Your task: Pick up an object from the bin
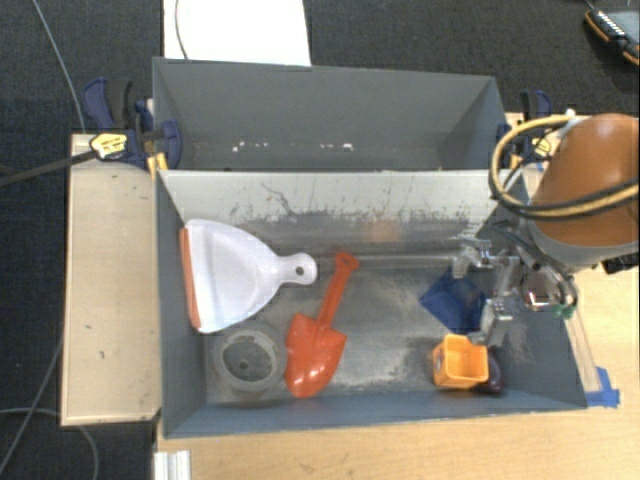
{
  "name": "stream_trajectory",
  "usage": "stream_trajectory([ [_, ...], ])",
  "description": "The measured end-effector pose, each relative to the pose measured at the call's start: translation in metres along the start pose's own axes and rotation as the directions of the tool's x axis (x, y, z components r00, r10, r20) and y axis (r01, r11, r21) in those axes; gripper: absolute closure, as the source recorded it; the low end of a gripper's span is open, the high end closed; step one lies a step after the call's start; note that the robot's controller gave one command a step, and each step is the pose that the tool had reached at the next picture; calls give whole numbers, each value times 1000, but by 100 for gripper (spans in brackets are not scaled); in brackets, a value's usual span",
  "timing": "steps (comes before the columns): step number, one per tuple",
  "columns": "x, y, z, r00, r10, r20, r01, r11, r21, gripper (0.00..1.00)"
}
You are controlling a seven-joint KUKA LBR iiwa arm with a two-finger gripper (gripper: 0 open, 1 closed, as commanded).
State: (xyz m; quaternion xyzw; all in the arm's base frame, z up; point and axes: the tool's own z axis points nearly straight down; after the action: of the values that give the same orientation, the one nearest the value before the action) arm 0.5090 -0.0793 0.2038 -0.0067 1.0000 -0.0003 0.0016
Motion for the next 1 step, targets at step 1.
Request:
stream_trajectory([
  [1,0,0,0,1000,0,0,0,1000,0,0],
])
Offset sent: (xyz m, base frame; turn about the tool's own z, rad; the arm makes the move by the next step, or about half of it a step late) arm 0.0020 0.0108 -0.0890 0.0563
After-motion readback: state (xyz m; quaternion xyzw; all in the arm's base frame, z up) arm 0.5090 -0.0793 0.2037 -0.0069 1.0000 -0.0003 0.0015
